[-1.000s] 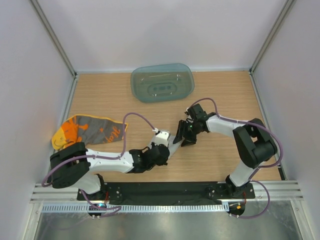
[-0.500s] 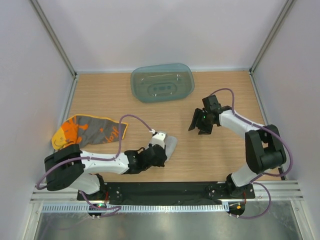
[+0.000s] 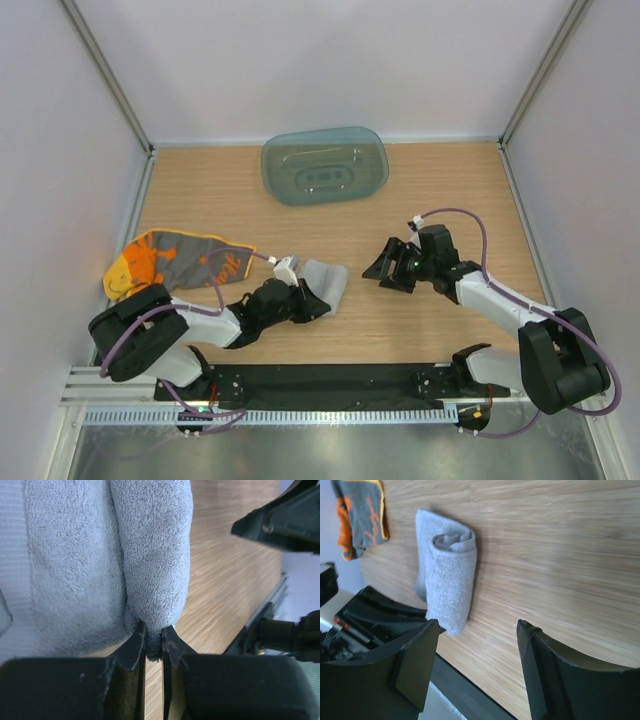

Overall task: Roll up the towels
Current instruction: Roll the towel

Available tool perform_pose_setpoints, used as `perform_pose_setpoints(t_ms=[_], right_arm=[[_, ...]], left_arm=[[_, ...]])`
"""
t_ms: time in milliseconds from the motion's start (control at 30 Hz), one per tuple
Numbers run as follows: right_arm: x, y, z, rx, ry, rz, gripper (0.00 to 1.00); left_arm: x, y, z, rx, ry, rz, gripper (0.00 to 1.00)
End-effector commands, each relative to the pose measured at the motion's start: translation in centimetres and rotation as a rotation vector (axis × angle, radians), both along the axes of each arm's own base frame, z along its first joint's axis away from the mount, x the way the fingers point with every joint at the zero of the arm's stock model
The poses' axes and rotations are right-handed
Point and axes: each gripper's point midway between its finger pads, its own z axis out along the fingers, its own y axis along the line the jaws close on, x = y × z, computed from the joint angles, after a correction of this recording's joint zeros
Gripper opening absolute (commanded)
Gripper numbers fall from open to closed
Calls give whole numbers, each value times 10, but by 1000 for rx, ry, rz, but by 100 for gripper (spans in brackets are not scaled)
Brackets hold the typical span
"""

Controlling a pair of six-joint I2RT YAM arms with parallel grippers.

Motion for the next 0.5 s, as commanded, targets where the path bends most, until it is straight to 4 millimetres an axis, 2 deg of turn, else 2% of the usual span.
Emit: perform_pose_setpoints(t_ms=[0,67,100,167,200,233,267,300,333,467], right_arm=[[5,32,31,165,-121,68,71],[1,39,23,176,-105,69,70],[-2,48,18,179,-105,95,70],[-3,53,7,164,-93,87,70],[-2,57,7,171,-111,92,70],[-5,62,-2,166,-88,105,70],[-5,64,-6,166,-85,105,70],[-1,66,-5,170,-102,101,70],[-3,69,-13,163,-84,109,70],[3,72,-23,162,-90,95,70]], left_arm=[[-4,-19,29,-241,33,-45,0],[-4,-20,21,-262,79,-39,0],[-4,-23,26,-293,76,-48,0],[0,-22,22,-316,114,-26,0],[1,-22,26,-345,106,-24,0],[-1,-22,27,-362,120,-29,0],[1,-20,22,-366,133,-21,0],[1,-20,24,-390,149,-12,0],[0,-19,29,-419,140,-19,0],[1,-14,23,-429,169,2,0]])
